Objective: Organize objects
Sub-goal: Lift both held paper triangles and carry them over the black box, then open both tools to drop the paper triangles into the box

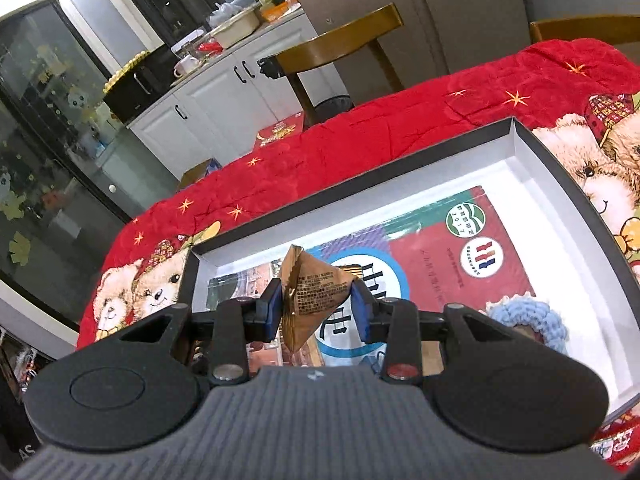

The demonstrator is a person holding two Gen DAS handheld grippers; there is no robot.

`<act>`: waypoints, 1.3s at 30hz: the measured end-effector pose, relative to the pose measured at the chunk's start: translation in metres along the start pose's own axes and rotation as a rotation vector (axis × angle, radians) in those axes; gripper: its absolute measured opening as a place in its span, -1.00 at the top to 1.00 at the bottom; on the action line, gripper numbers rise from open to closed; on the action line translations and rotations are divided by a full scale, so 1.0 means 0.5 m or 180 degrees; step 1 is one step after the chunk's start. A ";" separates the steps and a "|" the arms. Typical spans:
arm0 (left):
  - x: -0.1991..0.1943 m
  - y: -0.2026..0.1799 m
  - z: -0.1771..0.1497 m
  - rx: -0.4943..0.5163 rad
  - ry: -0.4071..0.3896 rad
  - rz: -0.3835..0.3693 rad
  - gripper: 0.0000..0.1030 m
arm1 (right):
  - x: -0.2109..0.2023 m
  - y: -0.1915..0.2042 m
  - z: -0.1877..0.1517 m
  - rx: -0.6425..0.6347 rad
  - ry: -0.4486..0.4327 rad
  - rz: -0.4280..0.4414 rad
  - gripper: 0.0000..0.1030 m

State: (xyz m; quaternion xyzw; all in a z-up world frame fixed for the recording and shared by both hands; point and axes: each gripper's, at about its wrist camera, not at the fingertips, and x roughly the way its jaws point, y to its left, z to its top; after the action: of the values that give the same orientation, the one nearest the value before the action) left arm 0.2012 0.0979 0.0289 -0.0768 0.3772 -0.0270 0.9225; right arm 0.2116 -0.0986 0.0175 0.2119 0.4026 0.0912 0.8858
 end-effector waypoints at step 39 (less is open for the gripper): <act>-0.040 0.010 0.024 0.0056 -0.0107 -0.0132 0.07 | 0.001 0.011 -0.002 -0.0122 0.0093 0.0307 -0.25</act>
State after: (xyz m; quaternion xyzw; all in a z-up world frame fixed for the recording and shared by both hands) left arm 0.1955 0.1064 0.0503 -0.0770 0.3597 -0.0481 0.9287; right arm 0.2112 -0.0932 0.0188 0.2127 0.4030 0.1446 0.8783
